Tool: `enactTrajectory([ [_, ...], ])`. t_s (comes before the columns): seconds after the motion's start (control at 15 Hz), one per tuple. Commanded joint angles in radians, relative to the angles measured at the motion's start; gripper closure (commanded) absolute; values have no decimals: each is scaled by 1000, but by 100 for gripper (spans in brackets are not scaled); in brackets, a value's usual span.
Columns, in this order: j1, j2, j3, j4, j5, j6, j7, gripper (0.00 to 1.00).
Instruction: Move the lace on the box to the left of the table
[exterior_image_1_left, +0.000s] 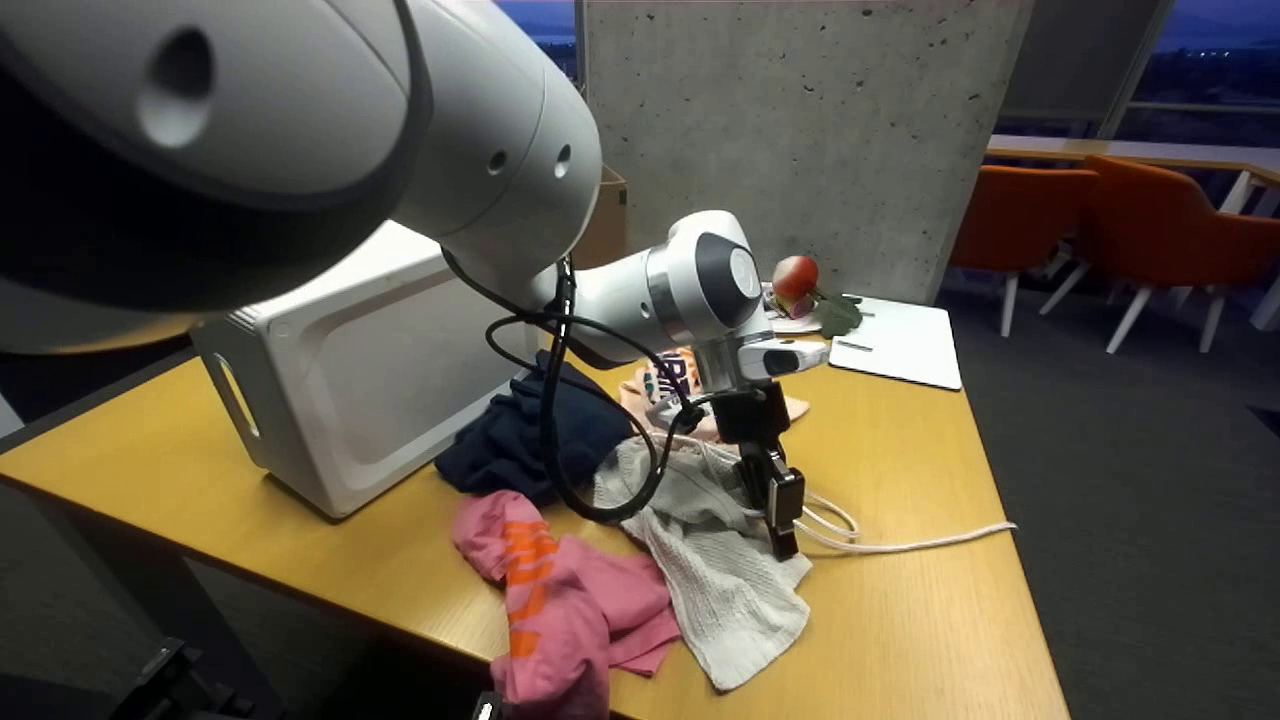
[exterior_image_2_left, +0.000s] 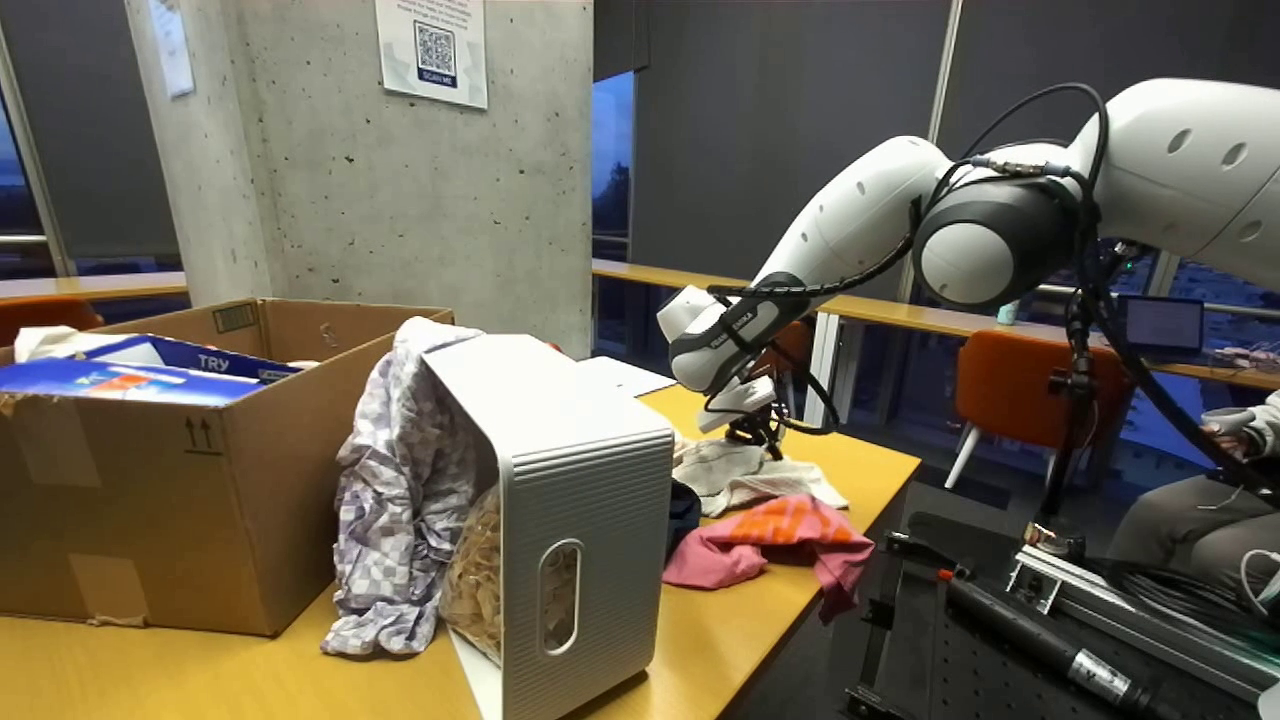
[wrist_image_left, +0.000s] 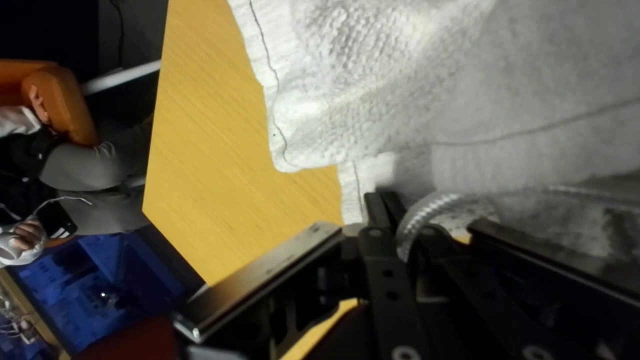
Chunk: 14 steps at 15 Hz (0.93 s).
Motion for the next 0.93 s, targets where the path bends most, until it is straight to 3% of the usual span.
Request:
enactTrajectory([
  [0.0, 4, 4, 5, 24, 8, -29, 1, 65],
  [0.6, 50, -159, -13, -41, -10, -87, -44, 0],
  [0.87, 76, -229, -23, -71, -19, -126, -38, 0],
])
